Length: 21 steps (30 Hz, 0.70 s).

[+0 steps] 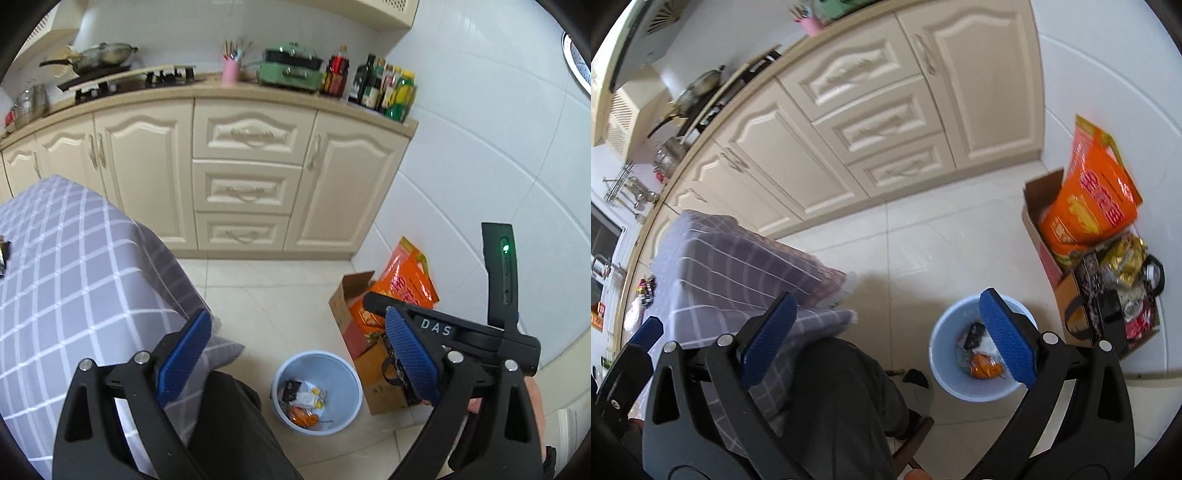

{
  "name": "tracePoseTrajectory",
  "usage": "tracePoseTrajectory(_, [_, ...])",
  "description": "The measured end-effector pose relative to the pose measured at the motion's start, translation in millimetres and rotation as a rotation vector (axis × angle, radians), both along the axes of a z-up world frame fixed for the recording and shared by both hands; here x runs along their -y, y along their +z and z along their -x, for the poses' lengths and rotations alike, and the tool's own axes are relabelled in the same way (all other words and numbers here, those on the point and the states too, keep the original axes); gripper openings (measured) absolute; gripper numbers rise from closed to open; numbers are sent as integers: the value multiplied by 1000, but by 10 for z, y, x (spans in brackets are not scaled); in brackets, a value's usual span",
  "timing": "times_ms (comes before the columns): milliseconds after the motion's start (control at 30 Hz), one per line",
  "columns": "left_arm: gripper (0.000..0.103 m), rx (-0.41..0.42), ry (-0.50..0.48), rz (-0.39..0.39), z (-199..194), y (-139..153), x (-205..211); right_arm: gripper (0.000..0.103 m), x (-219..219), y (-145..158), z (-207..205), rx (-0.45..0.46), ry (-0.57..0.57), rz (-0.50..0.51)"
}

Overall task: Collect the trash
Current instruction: 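Swing both tools back toward the remaining trash on the table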

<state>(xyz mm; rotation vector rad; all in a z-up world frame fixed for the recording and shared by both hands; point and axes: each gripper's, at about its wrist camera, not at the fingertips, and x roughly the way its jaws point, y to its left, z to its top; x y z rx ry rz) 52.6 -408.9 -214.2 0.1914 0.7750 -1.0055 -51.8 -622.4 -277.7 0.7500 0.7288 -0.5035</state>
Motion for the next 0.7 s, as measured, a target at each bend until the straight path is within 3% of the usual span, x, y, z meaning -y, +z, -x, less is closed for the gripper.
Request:
tracePoseTrajectory(300, [94,95,98,67,-168,428,-526,97,-360,568,-259,96,98,80])
tracePoseTrajectory(700, [96,197,343,113,-691,879,-1653,97,-1296,1157,-1168,213,355,150])
